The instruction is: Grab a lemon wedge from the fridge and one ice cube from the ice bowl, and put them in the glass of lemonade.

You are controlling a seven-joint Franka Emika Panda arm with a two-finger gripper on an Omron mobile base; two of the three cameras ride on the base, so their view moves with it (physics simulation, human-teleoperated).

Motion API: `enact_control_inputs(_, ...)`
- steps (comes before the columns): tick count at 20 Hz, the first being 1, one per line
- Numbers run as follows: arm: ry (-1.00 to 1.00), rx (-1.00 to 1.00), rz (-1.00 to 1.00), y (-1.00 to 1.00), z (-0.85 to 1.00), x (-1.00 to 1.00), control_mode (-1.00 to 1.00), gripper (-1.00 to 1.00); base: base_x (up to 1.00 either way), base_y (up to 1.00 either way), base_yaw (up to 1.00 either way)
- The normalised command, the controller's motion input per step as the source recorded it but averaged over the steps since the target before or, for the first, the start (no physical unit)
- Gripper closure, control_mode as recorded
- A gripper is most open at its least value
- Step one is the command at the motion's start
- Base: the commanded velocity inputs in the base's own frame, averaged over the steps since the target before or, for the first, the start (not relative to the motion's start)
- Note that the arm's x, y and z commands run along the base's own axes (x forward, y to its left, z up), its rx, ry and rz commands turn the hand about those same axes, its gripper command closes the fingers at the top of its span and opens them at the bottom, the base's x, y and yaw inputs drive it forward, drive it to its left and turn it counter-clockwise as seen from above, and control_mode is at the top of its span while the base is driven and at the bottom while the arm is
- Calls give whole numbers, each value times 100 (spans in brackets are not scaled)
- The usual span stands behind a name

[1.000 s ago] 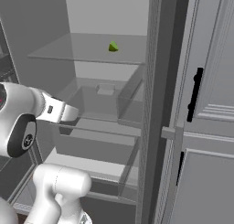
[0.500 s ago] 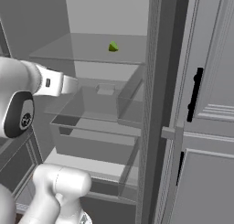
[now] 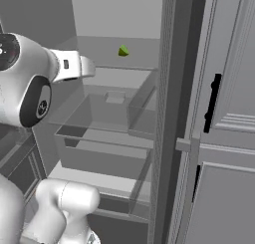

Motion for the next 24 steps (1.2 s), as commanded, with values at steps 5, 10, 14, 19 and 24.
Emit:
enact_control_inputs(5,-4,-2,-4,-6,4,29,-100,-100,0,0,0)
enact_control_inputs(10,-3,1,-15,-12,0,41,-100,-100,0,0,0)
enact_control_inputs(14,0,8,-19,-18,0,53,-100,-100,0,0,0)
enact_control_inputs(19,0,15,-7,-24,0,67,-100,-100,0,0,0)
enact_control_inputs(24,0,6,2,-8,0,59,-100,-100,0,0,0)
